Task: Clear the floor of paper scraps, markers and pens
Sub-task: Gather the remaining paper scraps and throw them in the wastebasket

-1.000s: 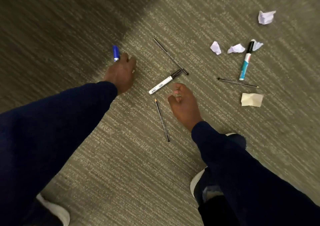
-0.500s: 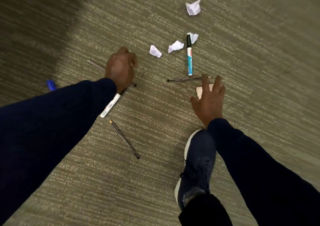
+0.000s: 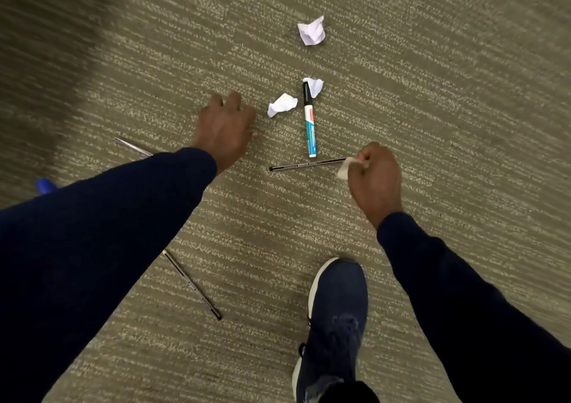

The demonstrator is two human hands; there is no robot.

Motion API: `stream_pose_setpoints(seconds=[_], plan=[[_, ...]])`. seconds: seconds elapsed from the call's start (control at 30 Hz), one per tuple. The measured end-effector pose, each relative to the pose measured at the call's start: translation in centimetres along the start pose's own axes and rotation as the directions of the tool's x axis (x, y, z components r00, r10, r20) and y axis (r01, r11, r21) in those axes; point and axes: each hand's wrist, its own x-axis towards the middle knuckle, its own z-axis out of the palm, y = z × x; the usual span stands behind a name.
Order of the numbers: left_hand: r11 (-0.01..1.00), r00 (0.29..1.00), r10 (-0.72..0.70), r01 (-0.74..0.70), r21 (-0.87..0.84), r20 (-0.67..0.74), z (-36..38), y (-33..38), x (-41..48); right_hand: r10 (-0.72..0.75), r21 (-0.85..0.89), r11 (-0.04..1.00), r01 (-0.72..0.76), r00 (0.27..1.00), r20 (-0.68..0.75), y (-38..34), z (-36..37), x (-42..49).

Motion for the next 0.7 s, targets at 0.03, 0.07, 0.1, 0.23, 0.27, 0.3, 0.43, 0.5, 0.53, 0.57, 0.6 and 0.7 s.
stream_pose_setpoints(seconds=[0.03, 0.07, 0.1, 0.23, 0.27, 0.3, 0.43, 0.5, 0.53, 0.57, 0.6, 0.7], plan=[[1.0, 1.0, 0.022, -0.022, 0.013, -0.008, 0.0, -0.1, 0.0, -0.025, 0.014, 1.0, 0.025, 1.0, 0.005, -0.5, -0.2, 1.1], [1.0, 1.0, 0.019, -0.019, 0.006, -0.006, 0.0, -0.2, 0.0, -0.054, 0.026, 0.998, 0.053, 0.998, 0.02, -1.1, -0.3, 2.2], [1.0, 1.0, -0.001, 0.001, -0.008, -0.004, -0.2, -0.2, 0.1, -0.075, 0.05, 0.996, 0.073, 0.996, 0.04, -1.7, -0.2, 3.3], [0.997, 0.999, -0.045, 0.046, -0.067, 0.012, -0.8, -0.1, 0.4, -0.164, 0.087, 0.984, 0.157, 0.982, 0.092, -3.8, 0.5, 8.1], [0.994, 0.998, -0.06, 0.06, -0.089, 0.009, -0.9, -0.2, 0.4, -0.208, 0.022, 0.978, 0.207, 0.972, 0.113, -4.3, 0.8, 9.4], [0.988, 0.997, -0.083, 0.083, -0.127, 0.005, -1.1, -0.1, 0.5, -0.259, -0.066, 0.961, 0.27, 0.955, 0.147, -4.6, 1.2, 10.4], [0.947, 0.994, -0.101, 0.083, -0.311, -0.044, -1.5, 1.4, 1.7, -0.39, -0.266, 0.838, 0.476, 0.864, 0.317, -5.3, 2.8, 13.0], [0.93, 0.997, 0.01, -0.037, -0.365, -0.078, -1.6, 3.1, 2.4, -0.404, -0.289, 0.813, 0.506, 0.847, 0.346, -5.4, 3.5, 13.3], [0.917, 0.996, 0.046, -0.075, -0.393, -0.082, -1.6, 3.9, 2.7, -0.406, -0.287, 0.813, 0.506, 0.847, 0.344, -5.3, 3.8, 13.3], [0.907, 0.995, 0.059, -0.085, -0.413, -0.075, -1.5, 4.5, 2.9, -0.406, -0.287, 0.816, 0.502, 0.851, 0.332, -5.1, 3.9, 13.3], [0.913, 0.995, 0.076, -0.094, -0.397, -0.061, -1.3, 5.0, 3.0, -0.4, -0.293, 0.821, 0.491, 0.859, 0.318, -4.9, 3.9, 13.1], [0.957, 0.995, 0.097, -0.104, -0.27, -0.039, -0.4, 6.0, 2.9, -0.355, -0.307, 0.853, 0.422, 0.901, 0.25, -4.2, 3.9, 12.5]])
